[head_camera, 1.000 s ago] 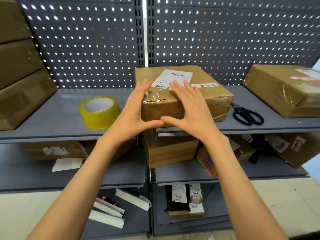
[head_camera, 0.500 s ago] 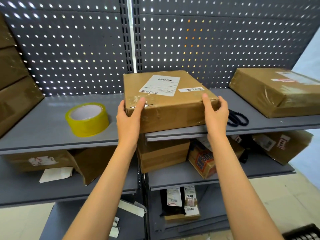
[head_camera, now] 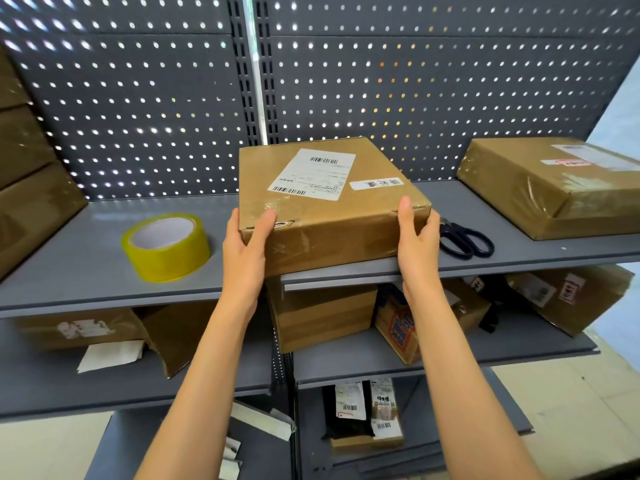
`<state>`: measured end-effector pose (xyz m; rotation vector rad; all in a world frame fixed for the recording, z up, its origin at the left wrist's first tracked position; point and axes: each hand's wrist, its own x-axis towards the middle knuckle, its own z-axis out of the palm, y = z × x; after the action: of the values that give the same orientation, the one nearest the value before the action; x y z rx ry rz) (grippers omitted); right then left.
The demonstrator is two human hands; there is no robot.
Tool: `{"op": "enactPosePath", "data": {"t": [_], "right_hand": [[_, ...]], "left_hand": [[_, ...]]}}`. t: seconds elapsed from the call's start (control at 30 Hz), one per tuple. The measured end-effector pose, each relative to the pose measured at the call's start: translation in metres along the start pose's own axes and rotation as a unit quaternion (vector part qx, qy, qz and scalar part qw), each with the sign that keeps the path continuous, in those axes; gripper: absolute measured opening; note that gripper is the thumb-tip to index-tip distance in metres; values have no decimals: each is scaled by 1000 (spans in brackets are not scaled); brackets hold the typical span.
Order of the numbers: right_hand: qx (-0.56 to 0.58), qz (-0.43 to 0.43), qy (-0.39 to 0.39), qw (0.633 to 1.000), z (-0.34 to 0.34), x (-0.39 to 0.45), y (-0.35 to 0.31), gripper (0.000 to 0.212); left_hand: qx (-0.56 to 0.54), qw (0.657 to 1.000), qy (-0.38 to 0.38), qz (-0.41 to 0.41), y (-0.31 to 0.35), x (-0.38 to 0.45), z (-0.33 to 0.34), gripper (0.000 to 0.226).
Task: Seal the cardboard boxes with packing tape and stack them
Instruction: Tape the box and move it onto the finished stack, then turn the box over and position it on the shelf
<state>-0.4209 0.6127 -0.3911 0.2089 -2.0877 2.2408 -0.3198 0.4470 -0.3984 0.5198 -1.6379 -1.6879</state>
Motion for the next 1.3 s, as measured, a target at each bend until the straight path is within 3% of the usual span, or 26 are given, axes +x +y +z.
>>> {"op": "enactPosePath", "data": {"t": [0.2, 0.47, 0.83, 1.03, 1.2, 1.3], "right_hand": [[21, -16, 16, 1000, -5, -3, 0, 54], [47, -30, 20, 998, -28, 6, -20, 47], [89, -77, 51, 992, -52, 21, -63, 32], [83, -92, 84, 989, -55, 31, -80, 21], [66, -118, 118, 984, -68, 42, -86, 6], [56, -129, 151, 978, -75, 48, -89, 11]], "left_hand": [[-18, 1000, 11, -5, 0, -6, 2, 55], [-47, 997, 32, 44, 25, -20, 29, 42], [-87, 990, 29, 103, 55, -23, 61, 57], [-111, 986, 15, 120, 73, -9, 76, 38], [-130, 985, -17, 117, 75, -5, 95, 45], [-118, 983, -20, 137, 77, -8, 109, 34]]}}
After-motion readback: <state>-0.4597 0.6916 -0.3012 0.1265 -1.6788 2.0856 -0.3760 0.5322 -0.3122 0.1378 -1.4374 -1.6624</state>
